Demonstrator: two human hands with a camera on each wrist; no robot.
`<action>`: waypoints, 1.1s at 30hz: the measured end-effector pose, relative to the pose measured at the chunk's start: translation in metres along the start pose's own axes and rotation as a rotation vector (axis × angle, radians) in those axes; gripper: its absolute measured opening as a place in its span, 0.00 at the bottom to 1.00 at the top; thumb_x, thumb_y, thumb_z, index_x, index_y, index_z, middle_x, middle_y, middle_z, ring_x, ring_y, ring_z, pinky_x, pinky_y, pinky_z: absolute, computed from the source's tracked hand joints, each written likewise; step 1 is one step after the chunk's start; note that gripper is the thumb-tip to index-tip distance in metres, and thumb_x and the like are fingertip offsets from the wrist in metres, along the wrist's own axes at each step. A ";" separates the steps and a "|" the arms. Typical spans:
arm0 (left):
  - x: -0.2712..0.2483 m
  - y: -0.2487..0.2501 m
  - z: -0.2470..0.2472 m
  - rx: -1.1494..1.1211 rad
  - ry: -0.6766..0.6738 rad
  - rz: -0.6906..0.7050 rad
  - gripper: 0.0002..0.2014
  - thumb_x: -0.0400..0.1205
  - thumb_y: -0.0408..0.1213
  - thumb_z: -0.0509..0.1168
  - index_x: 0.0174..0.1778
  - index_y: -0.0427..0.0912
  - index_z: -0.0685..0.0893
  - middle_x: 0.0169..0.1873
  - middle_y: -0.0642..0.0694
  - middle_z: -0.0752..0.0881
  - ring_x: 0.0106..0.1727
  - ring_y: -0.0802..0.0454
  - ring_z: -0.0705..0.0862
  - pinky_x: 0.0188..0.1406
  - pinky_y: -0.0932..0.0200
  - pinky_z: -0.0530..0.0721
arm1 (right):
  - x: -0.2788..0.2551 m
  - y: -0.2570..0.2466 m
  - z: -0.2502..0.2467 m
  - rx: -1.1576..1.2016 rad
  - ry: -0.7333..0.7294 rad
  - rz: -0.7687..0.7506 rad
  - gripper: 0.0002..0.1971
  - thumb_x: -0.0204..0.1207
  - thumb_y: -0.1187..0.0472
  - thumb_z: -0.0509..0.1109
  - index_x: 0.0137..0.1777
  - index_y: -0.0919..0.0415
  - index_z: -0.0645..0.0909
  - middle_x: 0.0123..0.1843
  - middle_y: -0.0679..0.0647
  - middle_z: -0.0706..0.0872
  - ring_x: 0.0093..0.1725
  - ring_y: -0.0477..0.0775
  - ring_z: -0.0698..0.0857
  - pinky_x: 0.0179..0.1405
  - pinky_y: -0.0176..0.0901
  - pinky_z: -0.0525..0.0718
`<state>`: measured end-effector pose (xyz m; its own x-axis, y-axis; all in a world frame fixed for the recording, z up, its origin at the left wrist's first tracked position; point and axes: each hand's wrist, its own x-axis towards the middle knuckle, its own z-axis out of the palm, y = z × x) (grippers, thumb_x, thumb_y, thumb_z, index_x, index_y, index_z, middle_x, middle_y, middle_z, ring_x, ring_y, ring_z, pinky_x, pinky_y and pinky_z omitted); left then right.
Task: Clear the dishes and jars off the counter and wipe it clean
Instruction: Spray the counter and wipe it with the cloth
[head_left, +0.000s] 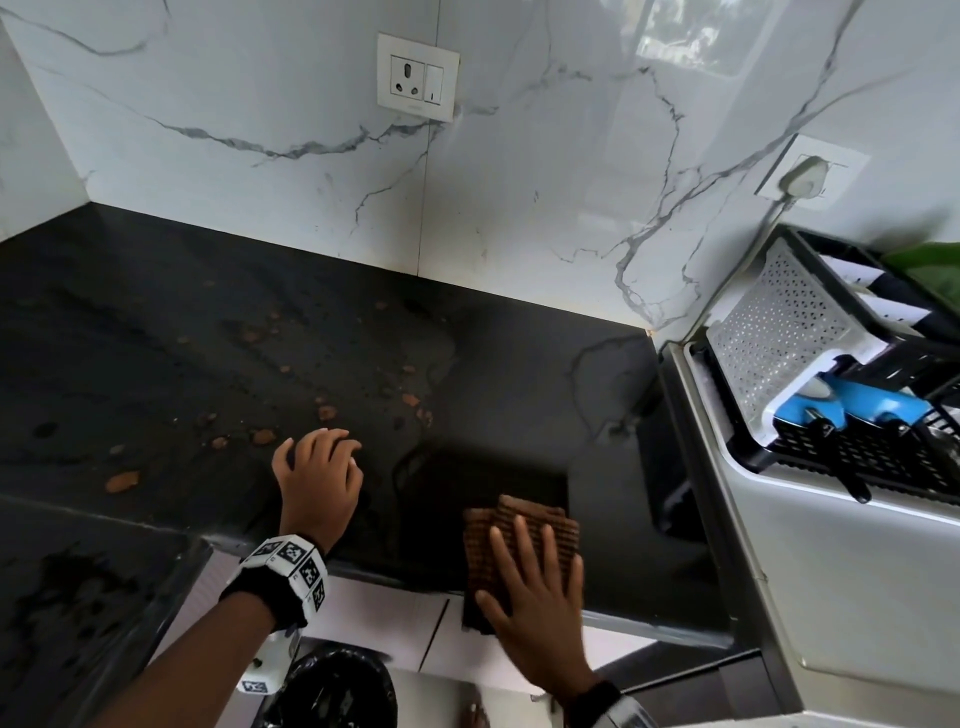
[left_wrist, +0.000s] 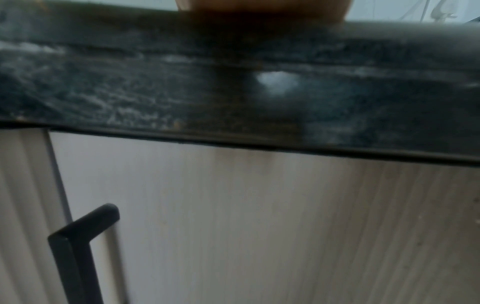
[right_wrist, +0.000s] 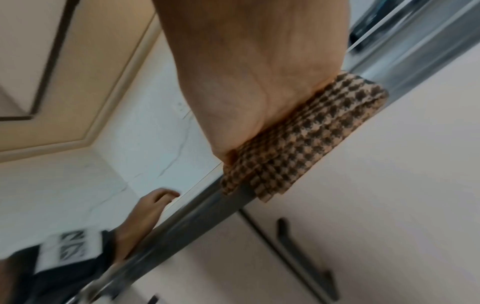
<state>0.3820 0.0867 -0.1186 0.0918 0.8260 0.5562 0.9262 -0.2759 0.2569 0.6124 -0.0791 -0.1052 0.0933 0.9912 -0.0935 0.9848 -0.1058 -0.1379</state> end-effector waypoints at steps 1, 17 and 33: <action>0.000 0.000 0.000 0.000 0.003 -0.002 0.16 0.75 0.40 0.52 0.45 0.44 0.86 0.51 0.46 0.86 0.59 0.46 0.79 0.68 0.41 0.61 | -0.006 0.016 0.000 0.020 -0.007 0.050 0.35 0.75 0.31 0.47 0.82 0.38 0.50 0.83 0.47 0.60 0.83 0.55 0.49 0.76 0.57 0.42; 0.003 0.003 -0.004 -0.007 -0.009 0.031 0.15 0.76 0.37 0.53 0.43 0.45 0.86 0.49 0.47 0.87 0.59 0.47 0.80 0.67 0.42 0.62 | 0.065 -0.025 -0.030 0.107 -0.190 0.218 0.40 0.71 0.28 0.38 0.83 0.42 0.42 0.85 0.51 0.37 0.83 0.63 0.36 0.74 0.74 0.35; 0.005 -0.049 -0.021 -0.002 0.008 -0.004 0.16 0.74 0.38 0.52 0.44 0.45 0.86 0.49 0.47 0.87 0.57 0.47 0.79 0.73 0.56 0.52 | -0.024 0.082 -0.018 0.116 0.044 0.487 0.33 0.79 0.35 0.49 0.77 0.36 0.35 0.86 0.45 0.46 0.84 0.59 0.45 0.77 0.71 0.49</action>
<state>0.3291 0.0942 -0.1116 0.0851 0.8232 0.5613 0.9258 -0.2735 0.2608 0.6932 -0.1105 -0.0966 0.5466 0.8268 -0.1326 0.8028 -0.5624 -0.1978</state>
